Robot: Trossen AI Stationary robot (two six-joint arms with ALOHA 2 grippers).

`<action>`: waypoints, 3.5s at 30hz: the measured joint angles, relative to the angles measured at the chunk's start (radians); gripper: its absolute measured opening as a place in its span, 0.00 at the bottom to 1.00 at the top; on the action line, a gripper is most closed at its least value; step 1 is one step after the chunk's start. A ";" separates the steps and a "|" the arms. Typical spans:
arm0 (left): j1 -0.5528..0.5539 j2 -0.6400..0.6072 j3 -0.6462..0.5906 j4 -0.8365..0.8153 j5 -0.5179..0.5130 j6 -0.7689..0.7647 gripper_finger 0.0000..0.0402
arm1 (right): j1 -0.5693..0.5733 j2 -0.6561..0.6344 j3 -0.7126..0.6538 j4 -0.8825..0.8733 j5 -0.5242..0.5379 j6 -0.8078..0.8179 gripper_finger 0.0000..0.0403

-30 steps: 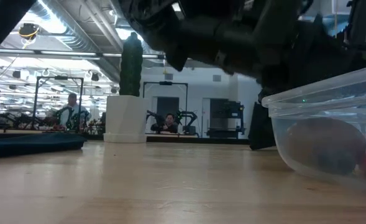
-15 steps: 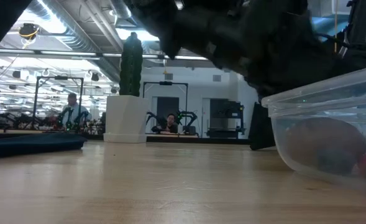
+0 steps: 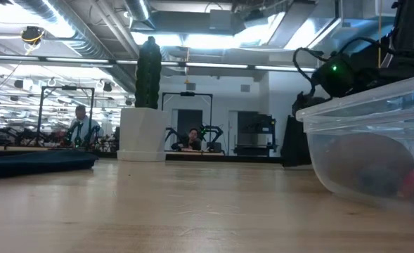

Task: Pick and placing Produce into tupperware
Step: Return to Home Position

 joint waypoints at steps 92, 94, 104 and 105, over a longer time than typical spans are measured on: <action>0.142 -1.625 -1.538 0.384 -0.409 -0.078 0.38 | -0.349 -1.558 -0.218 -0.750 0.074 -0.289 0.84; 0.142 -1.625 -1.538 0.384 -0.409 -0.078 0.39 | -0.349 -1.558 -0.218 -0.750 0.074 -0.288 0.84; 0.141 -1.625 -1.538 0.384 -0.409 -0.078 0.41 | -0.349 -1.558 -0.218 -0.750 0.073 -0.230 0.84; 0.141 -1.625 -1.538 0.384 -0.409 -0.078 0.41 | -0.349 -1.558 -0.218 -0.750 0.073 -0.234 0.84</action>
